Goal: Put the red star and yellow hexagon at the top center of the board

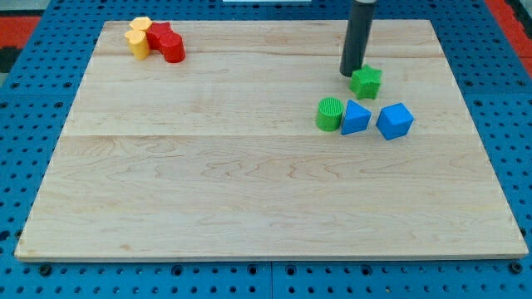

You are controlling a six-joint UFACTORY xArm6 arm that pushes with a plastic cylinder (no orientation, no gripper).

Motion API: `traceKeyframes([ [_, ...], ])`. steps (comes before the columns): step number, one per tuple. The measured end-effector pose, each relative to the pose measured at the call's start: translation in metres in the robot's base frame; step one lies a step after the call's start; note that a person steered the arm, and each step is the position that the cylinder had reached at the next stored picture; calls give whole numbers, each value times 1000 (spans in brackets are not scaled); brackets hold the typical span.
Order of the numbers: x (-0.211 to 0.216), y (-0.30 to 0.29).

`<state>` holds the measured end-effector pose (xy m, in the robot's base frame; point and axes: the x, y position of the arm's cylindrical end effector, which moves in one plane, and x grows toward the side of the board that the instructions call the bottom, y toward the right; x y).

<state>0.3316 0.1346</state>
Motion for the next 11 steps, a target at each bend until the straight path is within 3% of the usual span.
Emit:
traceKeyframes([
  [1, -10, -56],
  [2, -19, -153],
  [3, 0, -264],
  [4, -9, -396],
  [5, -77, -437],
  [6, -140, -436],
  [7, -131, -369],
  [9, -60, -177],
  [10, -81, -208],
  [11, -87, -292],
])
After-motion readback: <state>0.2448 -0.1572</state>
